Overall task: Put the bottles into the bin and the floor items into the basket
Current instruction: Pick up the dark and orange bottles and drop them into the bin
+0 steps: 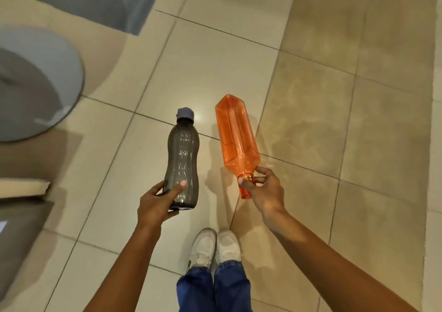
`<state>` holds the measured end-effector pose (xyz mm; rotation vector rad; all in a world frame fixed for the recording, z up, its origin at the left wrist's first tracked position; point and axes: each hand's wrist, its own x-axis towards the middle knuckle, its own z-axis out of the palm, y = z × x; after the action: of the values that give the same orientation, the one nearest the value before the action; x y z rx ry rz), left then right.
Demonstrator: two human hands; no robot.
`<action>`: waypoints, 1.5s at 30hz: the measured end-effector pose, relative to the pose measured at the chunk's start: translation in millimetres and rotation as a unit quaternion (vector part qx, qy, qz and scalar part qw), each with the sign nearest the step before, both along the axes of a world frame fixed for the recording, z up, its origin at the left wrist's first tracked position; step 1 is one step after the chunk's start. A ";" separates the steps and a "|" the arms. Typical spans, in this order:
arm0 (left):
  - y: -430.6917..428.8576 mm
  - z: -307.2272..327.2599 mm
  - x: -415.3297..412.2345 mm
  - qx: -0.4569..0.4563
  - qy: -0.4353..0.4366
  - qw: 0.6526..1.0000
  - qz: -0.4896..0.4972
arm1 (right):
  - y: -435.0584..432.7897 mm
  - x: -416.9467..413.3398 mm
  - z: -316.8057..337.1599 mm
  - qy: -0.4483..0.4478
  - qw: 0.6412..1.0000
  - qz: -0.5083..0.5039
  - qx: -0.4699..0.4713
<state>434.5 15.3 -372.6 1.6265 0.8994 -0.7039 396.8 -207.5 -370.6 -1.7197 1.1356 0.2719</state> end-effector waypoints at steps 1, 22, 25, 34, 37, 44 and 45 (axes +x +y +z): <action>11.1 11.3 -5.5 -0.006 0.000 1.000 0.030 | 6.9 2.1 10.8 -0.002 1.000 0.020 0.002; 192.7 155.8 -144.8 -0.022 -0.125 0.867 0.482 | 208.3 56.6 148.8 -0.069 0.840 0.534 0.060; 227.8 161.8 -159.5 -0.006 -0.136 0.841 0.523 | 263.5 63.0 155.3 -0.075 0.808 0.580 0.071; 357.1 179.2 -213.4 0.066 -0.152 0.775 0.609 | 435.8 33.3 167.6 -0.095 0.766 0.628 0.099; 401.3 179.7 -230.7 0.046 -0.156 0.765 0.623 | 490.5 25.5 168.7 -0.101 0.778 0.611 0.104; 508.5 181.4 -236.7 0.027 -0.188 0.780 0.597 | 640.9 31.8 166.0 -0.164 0.795 0.572 0.114; 522.2 181.9 -234.3 0.041 -0.185 0.784 0.591 | 659.0 35.1 165.6 -0.174 0.798 0.568 0.100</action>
<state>200.3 537.5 -190.7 0.8898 1.3979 0.5284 431.9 451.5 -205.0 -1.9544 -0.3121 0.7300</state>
